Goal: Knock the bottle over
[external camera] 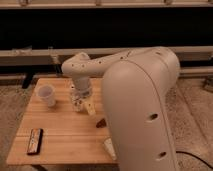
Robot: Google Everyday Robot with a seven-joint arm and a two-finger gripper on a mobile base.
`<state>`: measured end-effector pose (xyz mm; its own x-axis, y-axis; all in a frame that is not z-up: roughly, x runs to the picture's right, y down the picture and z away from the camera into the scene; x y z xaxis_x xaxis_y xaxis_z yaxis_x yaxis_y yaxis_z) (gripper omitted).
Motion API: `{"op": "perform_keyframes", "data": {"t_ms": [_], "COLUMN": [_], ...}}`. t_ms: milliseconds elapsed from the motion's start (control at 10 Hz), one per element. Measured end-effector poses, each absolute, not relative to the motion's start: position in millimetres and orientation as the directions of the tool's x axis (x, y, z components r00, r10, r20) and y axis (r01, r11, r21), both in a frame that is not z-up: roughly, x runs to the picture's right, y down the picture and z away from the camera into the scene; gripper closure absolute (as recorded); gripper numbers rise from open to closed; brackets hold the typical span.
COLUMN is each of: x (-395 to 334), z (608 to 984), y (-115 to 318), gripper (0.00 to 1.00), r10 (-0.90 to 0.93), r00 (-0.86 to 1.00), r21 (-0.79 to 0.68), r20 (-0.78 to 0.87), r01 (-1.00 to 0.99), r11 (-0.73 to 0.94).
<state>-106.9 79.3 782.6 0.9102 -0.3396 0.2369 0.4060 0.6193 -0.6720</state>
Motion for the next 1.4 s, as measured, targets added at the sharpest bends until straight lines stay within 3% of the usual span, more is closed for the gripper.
{"op": "perform_keyframes", "data": {"t_ms": [700, 1400], "x": [-185, -220], "z": [792, 775], "y": [80, 91], "gripper": [0.00, 0.00], "r10": [-0.424, -0.461], "r00": [0.825, 0.765], "r21": [-0.625, -0.564], "r20": [0.374, 0.449], "r01": [0.562, 0.643], "r11": [0.542, 0.518]}}
